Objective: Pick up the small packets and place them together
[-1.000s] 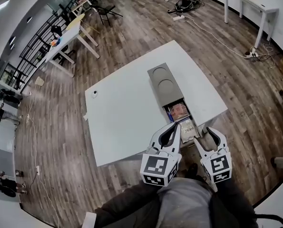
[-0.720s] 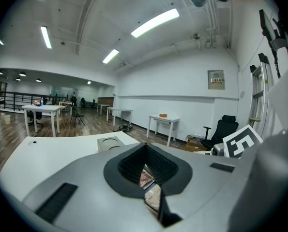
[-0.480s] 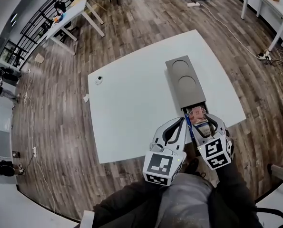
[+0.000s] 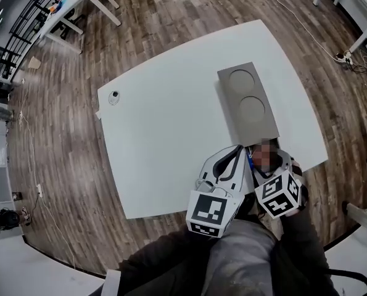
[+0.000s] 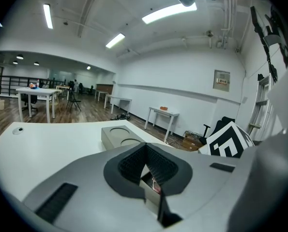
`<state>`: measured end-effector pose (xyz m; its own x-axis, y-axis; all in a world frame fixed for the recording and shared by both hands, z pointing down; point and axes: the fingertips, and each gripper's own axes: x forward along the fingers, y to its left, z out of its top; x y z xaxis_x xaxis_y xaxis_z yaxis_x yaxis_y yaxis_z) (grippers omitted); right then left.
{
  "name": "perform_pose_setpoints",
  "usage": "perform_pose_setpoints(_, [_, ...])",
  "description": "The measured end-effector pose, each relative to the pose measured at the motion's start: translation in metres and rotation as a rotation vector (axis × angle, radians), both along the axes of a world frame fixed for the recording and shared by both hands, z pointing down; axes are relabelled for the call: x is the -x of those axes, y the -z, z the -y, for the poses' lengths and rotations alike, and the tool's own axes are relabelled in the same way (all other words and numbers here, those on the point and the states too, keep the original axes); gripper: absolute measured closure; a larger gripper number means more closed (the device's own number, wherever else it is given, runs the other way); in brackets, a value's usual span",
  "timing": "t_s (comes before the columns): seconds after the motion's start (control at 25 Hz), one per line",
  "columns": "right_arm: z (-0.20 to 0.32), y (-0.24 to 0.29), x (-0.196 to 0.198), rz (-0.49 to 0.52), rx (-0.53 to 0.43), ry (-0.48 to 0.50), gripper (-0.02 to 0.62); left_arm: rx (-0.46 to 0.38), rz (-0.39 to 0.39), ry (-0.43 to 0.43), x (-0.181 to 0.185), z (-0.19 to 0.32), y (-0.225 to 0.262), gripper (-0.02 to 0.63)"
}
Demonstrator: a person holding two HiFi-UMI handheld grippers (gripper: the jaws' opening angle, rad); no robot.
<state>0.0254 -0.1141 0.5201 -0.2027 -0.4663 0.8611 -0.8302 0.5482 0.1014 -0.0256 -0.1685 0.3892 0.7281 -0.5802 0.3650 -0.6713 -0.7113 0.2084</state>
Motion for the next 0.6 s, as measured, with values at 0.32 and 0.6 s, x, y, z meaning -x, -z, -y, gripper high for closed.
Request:
perform_pose_setpoints(0.32, [0.011, 0.004, -0.013, -0.044, -0.031, -0.002, 0.505, 0.028, 0.009, -0.004, -0.005, 0.007, -0.009, 0.603])
perform_pose_setpoints(0.6, [-0.01, 0.028, -0.006, -0.009, -0.101, 0.013, 0.523, 0.014, 0.027, 0.035, 0.009, -0.017, 0.002, 0.603])
